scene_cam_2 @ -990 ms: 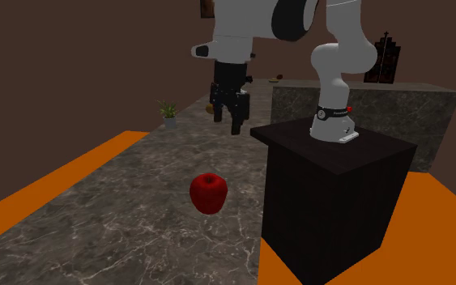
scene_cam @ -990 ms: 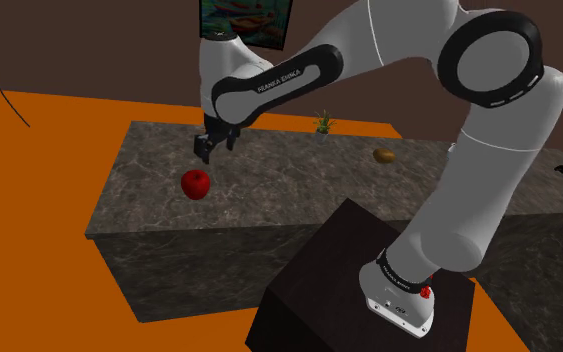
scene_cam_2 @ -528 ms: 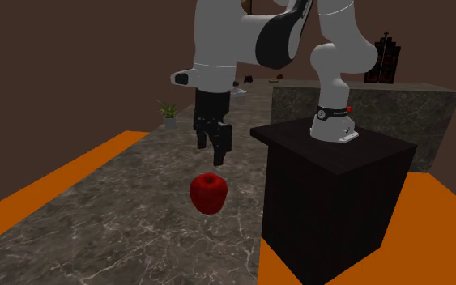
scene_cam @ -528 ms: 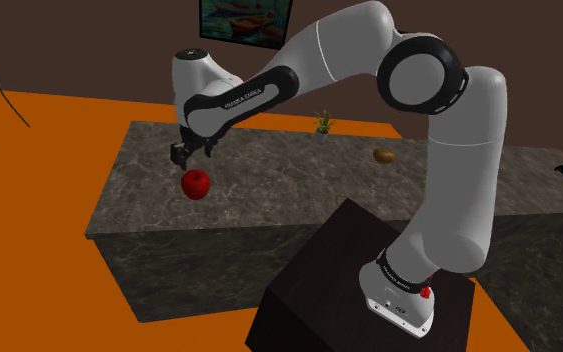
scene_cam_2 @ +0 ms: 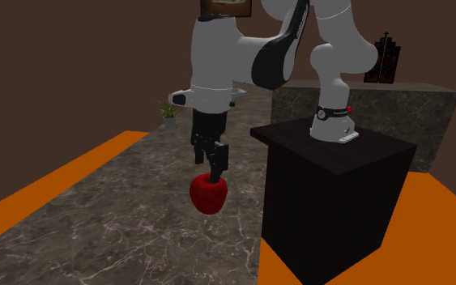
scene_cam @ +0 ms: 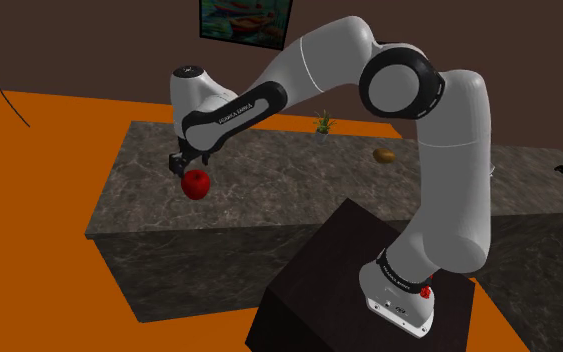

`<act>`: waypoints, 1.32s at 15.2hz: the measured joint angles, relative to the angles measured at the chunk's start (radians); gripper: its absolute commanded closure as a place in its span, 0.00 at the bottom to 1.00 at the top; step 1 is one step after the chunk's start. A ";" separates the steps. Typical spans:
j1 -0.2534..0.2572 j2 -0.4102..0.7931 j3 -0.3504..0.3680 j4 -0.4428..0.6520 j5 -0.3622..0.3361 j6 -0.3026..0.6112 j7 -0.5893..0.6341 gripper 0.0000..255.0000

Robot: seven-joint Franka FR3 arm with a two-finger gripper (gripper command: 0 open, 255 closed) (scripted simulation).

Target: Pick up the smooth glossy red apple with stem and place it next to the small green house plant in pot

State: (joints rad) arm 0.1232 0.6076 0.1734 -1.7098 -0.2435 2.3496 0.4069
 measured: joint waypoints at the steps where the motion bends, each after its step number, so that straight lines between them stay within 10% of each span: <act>1: 0.000 0.005 -0.001 0.002 -0.001 0.003 0.000 0.00; 6: 0.001 0.010 -0.002 0.003 -0.002 0.007 0.001 0.00; 7: 0.001 0.010 -0.002 0.003 -0.002 0.007 0.001 1.00; 20: -0.002 -0.009 0.002 0.005 0.003 -0.013 -0.005 1.00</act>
State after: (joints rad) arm 0.1208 0.5986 0.1753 -1.7050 -0.2402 2.3364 0.4022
